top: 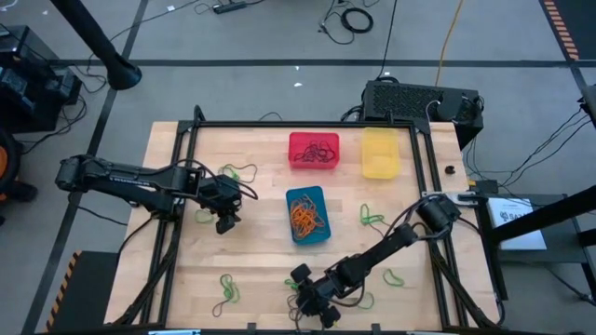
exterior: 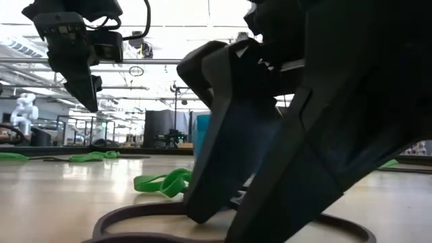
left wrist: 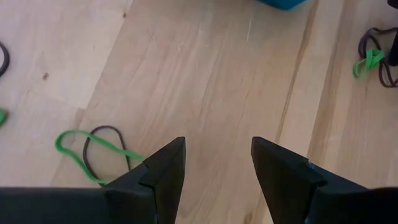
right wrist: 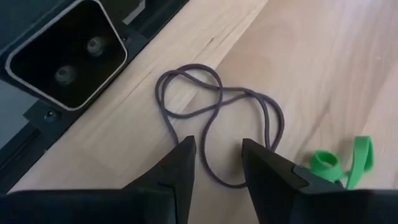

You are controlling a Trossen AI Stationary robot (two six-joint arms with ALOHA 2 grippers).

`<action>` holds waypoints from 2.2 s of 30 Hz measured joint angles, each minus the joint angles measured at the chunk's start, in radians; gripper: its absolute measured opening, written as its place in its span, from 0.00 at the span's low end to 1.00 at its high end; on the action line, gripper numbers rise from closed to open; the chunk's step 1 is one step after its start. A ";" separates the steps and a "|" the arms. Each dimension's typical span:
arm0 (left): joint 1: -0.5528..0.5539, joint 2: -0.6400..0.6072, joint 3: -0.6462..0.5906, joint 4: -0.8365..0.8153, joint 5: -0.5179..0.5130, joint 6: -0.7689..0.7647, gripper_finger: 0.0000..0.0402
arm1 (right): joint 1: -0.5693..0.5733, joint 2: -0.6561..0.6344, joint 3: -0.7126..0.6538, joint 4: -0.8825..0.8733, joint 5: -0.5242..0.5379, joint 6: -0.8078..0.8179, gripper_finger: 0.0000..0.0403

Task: Sort rubber bands into baskets
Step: Put the purple rubber band into the red bin

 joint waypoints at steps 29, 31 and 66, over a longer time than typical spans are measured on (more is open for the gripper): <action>0.000 0.000 0.000 0.011 -0.055 0.059 0.48 | -0.013 -0.053 0.254 -0.365 0.008 0.041 0.00; 0.000 0.000 0.000 0.015 -0.061 0.059 0.48 | -0.017 -0.070 0.295 -0.413 0.010 0.021 0.00; 0.000 0.000 0.000 0.098 -0.105 -0.049 0.48 | -0.545 -0.383 0.472 -0.887 0.284 -0.208 0.00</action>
